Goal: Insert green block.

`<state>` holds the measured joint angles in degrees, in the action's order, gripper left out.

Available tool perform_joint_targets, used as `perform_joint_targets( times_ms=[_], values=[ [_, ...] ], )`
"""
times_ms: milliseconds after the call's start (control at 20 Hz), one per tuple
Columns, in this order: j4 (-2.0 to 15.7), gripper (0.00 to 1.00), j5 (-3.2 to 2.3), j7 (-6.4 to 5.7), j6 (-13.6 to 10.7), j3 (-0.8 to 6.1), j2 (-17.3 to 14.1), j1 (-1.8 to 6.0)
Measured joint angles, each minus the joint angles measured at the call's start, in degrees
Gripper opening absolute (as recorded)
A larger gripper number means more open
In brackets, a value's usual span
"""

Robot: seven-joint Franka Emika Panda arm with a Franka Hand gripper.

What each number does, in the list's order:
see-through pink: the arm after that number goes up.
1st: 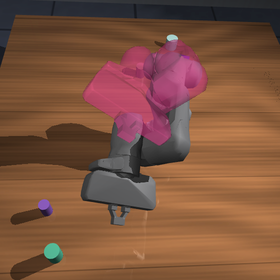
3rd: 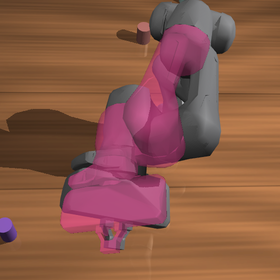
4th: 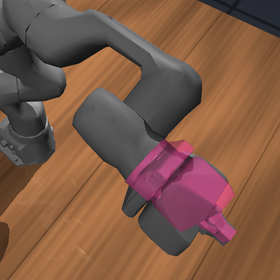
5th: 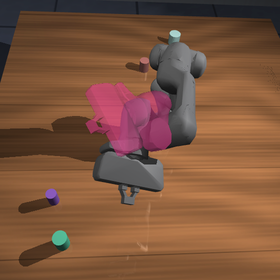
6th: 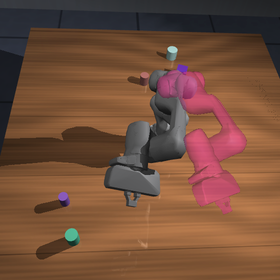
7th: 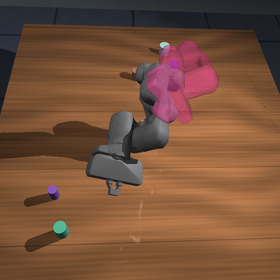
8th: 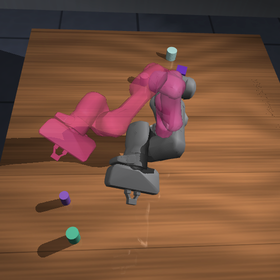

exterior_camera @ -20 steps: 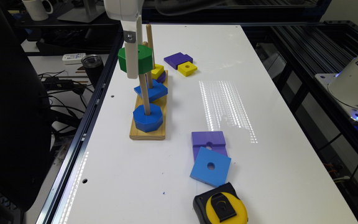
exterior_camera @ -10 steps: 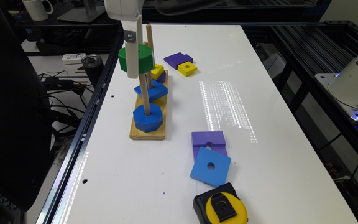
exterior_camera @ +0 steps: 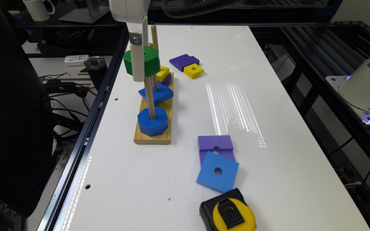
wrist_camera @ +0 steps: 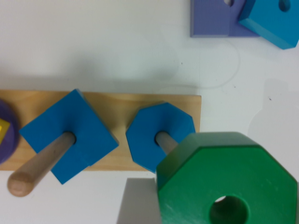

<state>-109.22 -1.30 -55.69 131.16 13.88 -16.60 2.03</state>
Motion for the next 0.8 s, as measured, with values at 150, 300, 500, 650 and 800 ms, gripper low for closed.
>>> perform_joint_targets(
  times_ms=[150,300,500,650,800],
  values=[
    [-0.98,0.00,0.00,-0.24,0.00,0.28,0.81,-0.01],
    [-1.50,0.00,0.00,-0.53,0.03,0.69,1.16,0.00],
    [-1.50,0.00,0.00,-0.49,0.04,0.52,1.17,0.13],
    [-1.51,0.00,-0.05,-0.34,0.04,0.41,1.16,0.51],
    [-1.36,0.00,-0.32,0.99,0.28,-0.11,0.99,1.80]
  ],
)
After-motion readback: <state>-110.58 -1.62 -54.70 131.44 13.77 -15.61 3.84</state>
